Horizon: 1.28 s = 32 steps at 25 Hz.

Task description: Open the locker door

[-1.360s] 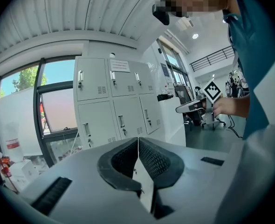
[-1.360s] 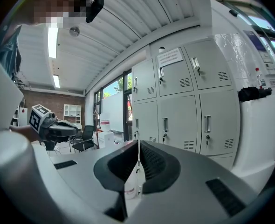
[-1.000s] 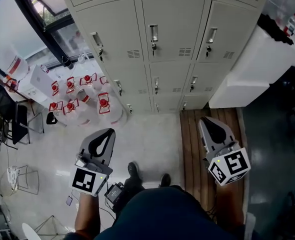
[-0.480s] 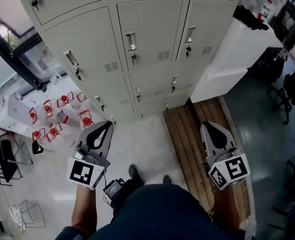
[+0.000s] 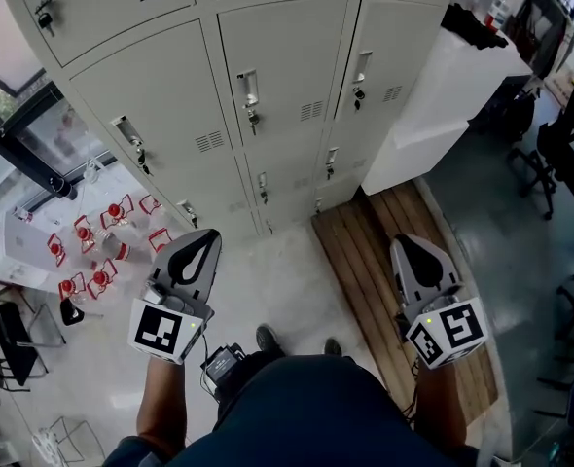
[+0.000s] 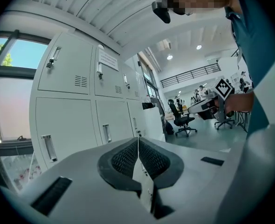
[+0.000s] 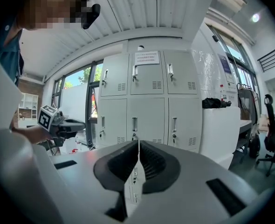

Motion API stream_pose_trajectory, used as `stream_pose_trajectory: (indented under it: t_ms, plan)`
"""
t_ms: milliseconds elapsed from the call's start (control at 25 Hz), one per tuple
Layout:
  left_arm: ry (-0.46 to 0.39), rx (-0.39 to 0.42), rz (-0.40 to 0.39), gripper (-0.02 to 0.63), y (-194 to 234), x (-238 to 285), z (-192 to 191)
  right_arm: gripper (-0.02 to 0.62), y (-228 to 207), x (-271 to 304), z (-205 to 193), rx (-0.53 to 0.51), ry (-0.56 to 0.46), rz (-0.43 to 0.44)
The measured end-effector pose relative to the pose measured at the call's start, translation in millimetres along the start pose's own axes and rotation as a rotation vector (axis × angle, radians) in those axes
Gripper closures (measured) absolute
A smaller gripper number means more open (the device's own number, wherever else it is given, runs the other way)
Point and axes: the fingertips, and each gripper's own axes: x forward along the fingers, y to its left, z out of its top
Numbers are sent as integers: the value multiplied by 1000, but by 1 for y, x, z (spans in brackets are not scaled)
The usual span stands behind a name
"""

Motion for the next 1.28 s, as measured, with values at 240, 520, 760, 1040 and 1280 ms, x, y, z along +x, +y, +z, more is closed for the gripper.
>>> stream_pose_trajectory:
  t_ms: [240, 520, 760, 1040, 1280]
  plan:
    - [-13, -3, -25, 586, 24, -2, -7, 557, 12, 9, 5, -9, 0, -42]
    - [-35, -17, -52, 586, 50, -8, -18, 557, 32, 19, 6, -10, 17, -80]
    - [-6, -4, -56, 586, 70, -10, -34, 557, 50, 29, 2, -7, 29, -82]
    - [16, -1, -4, 586, 85, -16, -46, 557, 47, 53, -9, 21, 48, -12]
    - [40, 17, 140, 585, 108, -28, -46, 557, 41, 89, -4, 8, 23, 116]
